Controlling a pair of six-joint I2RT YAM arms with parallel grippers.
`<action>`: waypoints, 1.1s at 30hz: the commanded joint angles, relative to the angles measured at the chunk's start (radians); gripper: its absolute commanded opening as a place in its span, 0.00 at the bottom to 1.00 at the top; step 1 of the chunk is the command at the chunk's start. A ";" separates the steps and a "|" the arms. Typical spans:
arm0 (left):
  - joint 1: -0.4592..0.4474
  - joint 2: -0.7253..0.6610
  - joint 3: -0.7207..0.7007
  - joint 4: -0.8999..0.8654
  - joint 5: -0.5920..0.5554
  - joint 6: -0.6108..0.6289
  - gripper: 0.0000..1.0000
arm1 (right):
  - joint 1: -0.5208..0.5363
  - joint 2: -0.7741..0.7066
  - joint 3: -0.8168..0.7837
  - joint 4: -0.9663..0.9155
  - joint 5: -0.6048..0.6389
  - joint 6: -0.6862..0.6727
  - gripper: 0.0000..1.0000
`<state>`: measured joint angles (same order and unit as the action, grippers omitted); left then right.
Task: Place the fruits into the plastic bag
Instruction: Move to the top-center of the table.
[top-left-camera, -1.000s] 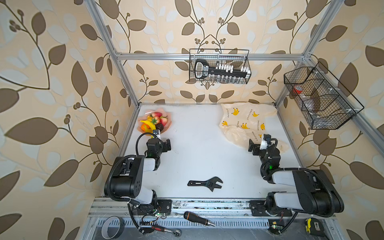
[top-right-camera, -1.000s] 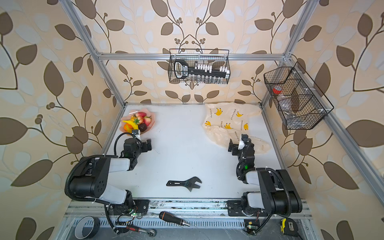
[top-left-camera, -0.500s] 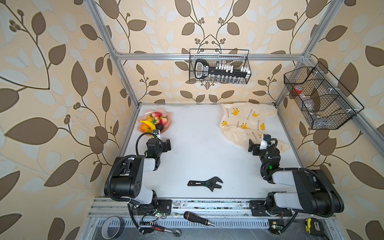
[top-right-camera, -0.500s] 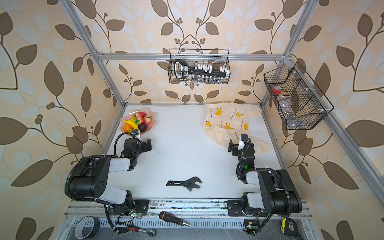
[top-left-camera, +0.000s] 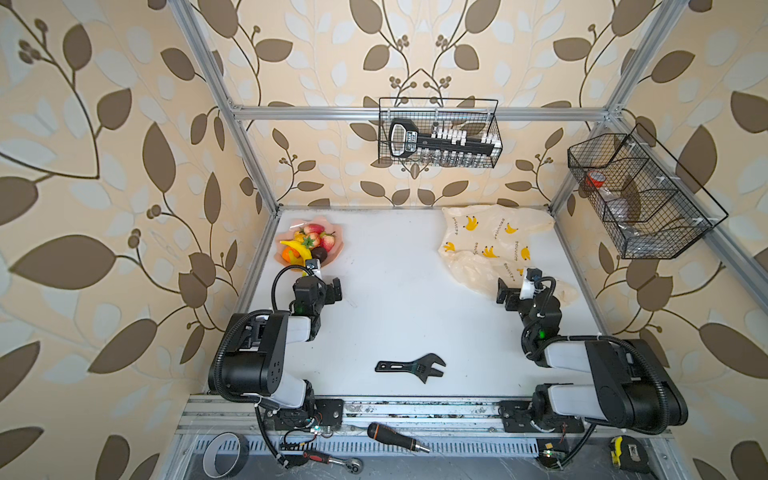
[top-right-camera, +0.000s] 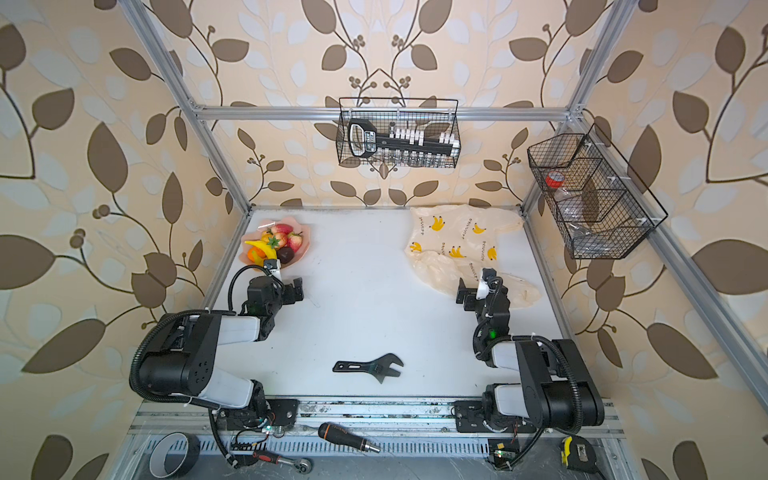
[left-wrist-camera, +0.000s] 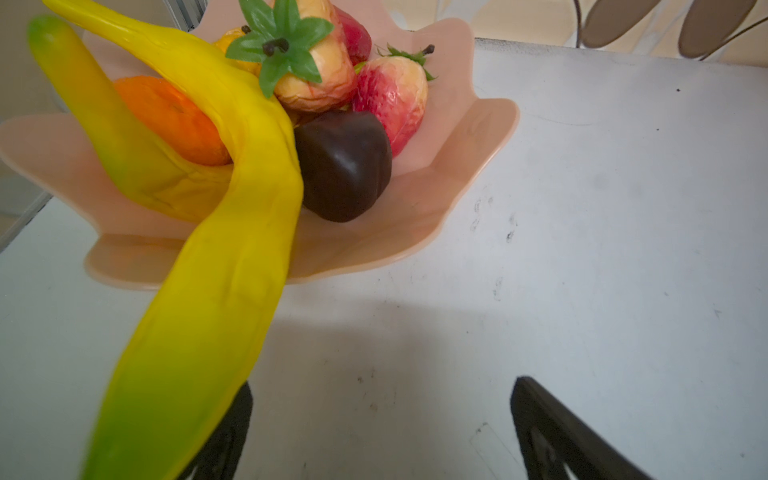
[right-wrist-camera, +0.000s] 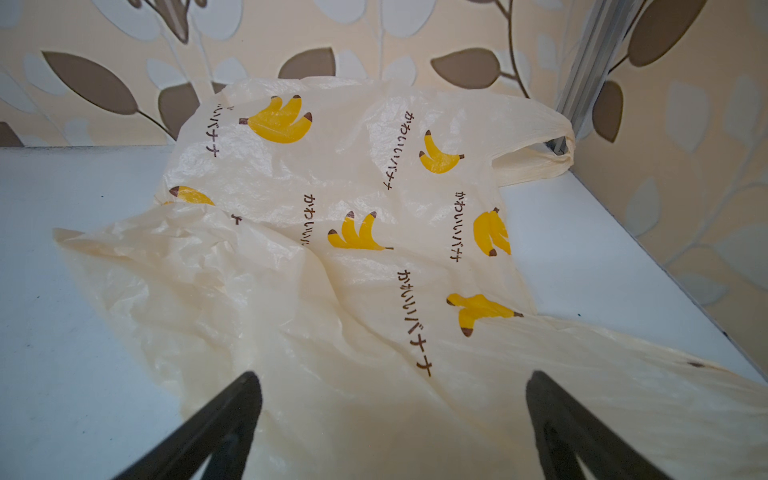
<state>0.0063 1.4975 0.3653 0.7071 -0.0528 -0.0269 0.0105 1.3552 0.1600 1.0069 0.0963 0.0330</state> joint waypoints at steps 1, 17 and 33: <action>-0.006 -0.004 0.020 0.028 -0.004 -0.002 0.99 | -0.008 -0.006 0.019 0.016 -0.022 -0.011 1.00; -0.032 -0.351 0.202 -0.422 0.164 -0.130 0.99 | 0.062 -0.400 0.206 -0.629 0.202 0.119 1.00; -0.260 -0.125 0.715 -1.014 0.429 -0.419 0.99 | 0.295 0.072 0.984 -1.452 -0.011 0.421 1.00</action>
<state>-0.2287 1.3460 1.0225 -0.2214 0.2661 -0.4137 0.2317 1.3216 1.0256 -0.2478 0.1066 0.4095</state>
